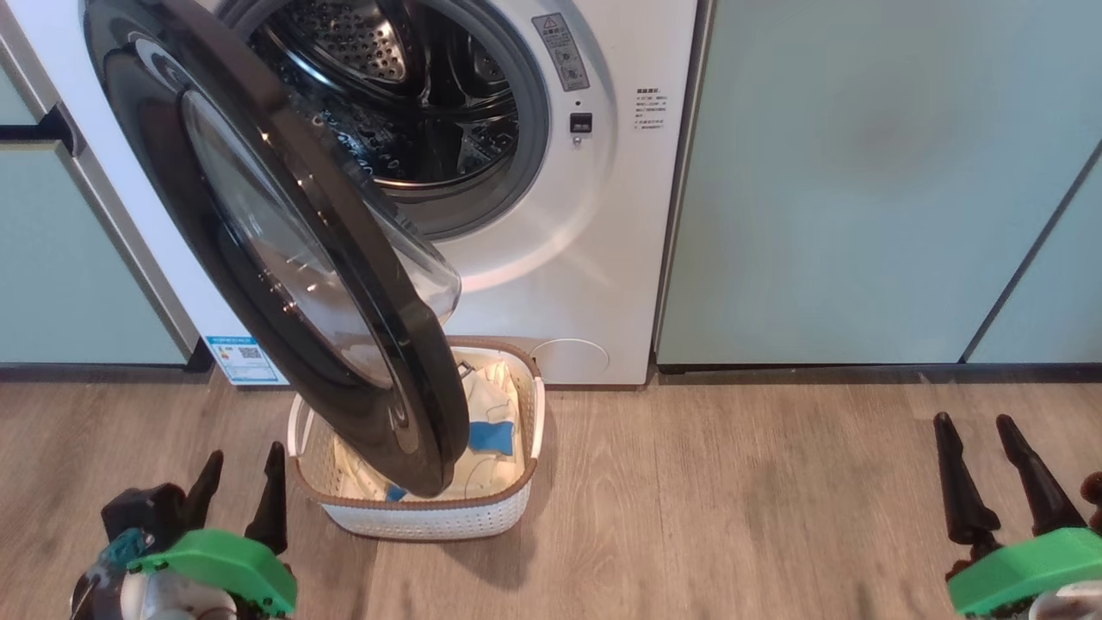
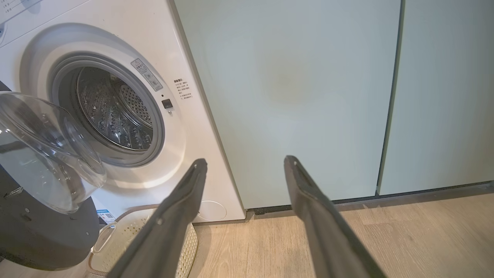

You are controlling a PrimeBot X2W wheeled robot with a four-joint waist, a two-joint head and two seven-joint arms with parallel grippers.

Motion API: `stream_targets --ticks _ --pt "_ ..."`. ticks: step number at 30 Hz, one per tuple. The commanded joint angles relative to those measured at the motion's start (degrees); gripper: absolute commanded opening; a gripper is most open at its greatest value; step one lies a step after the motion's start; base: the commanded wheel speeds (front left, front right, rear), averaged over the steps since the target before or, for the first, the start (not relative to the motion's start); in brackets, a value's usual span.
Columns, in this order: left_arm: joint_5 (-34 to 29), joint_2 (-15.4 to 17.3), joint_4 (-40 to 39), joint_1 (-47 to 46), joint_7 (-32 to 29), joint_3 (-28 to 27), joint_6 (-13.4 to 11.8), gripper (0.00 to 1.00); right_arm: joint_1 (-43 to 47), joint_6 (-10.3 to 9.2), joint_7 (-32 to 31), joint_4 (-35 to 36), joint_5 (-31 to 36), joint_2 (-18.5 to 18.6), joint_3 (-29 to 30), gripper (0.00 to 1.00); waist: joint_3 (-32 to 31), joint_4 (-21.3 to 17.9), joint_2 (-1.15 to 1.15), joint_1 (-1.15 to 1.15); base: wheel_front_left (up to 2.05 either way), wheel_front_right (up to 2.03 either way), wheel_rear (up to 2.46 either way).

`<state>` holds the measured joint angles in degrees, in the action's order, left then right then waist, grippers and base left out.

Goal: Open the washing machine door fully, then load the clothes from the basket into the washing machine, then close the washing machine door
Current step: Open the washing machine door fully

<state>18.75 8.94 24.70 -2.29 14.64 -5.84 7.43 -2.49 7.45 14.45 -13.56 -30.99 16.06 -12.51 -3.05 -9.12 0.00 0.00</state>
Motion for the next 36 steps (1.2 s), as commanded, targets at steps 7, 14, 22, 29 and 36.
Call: stream_targets --ticks 7,14,22,29,36 --pt "-0.3 1.0 -2.2 -1.6 0.4 -2.4 0.0 1.0 -0.9 0.03 0.5 0.8 0.9 0.9 -0.5 1.0 0.1 0.2 0.0 0.0 0.0 0.0 0.0" --pt "-0.3 0.8 -2.6 -1.5 0.4 -2.5 0.0 1.0 -1.3 0.03 0.5 0.0 1.8 1.0 -1.1 1.0 0.0 0.3 0.0 0.0 0.0 0.0 0.0" --pt "-0.5 0.6 -2.9 -1.4 0.4 -2.4 0.0 1.0 -1.5 0.03 0.5 0.5 2.7 0.9 -0.9 1.0 0.0 0.2 0.0 0.0 0.0 0.0 0.0" --pt "-0.5 0.2 -3.1 -1.6 0.4 -2.3 0.0 1.0 -1.6 0.03 0.5 0.9 3.6 0.1 -0.9 1.0 0.0 0.5 0.0 0.0 0.0 0.0 0.0" --pt "-0.5 0.0 -3.1 -1.6 0.4 -2.1 -0.1 1.0 -1.5 0.03 0.5 1.1 4.8 -1.4 -1.2 1.0 -0.5 0.8 0.0 0.0 0.0 0.0 0.0"
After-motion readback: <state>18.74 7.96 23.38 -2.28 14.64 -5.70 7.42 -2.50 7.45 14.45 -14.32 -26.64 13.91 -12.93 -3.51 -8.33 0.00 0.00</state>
